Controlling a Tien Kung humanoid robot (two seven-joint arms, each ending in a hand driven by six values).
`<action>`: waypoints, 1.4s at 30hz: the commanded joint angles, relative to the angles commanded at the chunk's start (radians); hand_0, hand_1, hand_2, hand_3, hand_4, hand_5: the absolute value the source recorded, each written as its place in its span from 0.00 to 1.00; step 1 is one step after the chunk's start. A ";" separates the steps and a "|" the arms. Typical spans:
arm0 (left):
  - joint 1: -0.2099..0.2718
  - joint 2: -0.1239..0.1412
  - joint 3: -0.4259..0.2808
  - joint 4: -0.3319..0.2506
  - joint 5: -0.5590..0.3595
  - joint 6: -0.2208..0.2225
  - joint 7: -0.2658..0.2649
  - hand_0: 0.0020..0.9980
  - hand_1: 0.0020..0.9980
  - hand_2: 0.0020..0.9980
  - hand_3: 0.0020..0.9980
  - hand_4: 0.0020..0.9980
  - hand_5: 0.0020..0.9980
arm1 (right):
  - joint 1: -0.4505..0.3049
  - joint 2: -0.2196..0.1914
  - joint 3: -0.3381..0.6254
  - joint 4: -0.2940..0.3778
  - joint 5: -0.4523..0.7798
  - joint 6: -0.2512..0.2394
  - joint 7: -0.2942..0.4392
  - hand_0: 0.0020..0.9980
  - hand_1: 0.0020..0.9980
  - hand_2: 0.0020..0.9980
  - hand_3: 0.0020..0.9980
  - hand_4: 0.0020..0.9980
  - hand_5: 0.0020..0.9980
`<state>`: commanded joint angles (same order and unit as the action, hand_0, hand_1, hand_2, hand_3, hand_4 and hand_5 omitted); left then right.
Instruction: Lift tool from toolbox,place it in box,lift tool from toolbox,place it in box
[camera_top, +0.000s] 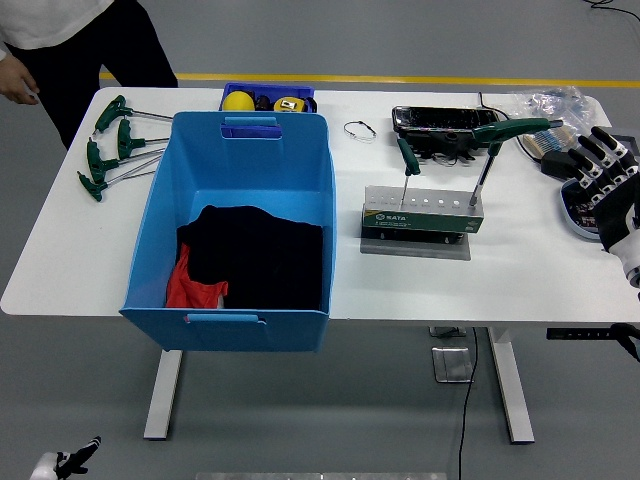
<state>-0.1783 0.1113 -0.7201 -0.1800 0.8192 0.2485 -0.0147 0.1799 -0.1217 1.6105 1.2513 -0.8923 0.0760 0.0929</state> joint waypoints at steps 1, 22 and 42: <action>0.000 0.000 0.000 0.000 0.000 0.000 0.000 0.66 0.63 0.69 0.72 0.75 0.76 | 0.000 0.000 0.000 0.000 0.000 0.000 0.000 0.84 0.78 0.79 0.79 1.00 1.00; 0.000 -0.001 0.011 0.000 -0.016 0.002 -0.003 0.66 0.63 0.69 0.72 0.74 0.76 | -0.003 0.002 0.003 -0.004 -0.011 -0.008 0.004 0.83 0.78 0.79 0.79 1.00 1.00; -0.003 0.000 0.021 0.000 -0.029 0.000 -0.005 0.66 0.63 0.69 0.72 0.73 0.77 | -0.004 0.001 0.006 -0.008 -0.012 -0.009 0.004 0.84 0.78 0.79 0.79 1.00 1.00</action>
<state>-0.1811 0.1113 -0.6990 -0.1800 0.7900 0.2482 -0.0201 0.1762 -0.1208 1.6170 1.2433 -0.9047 0.0671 0.0970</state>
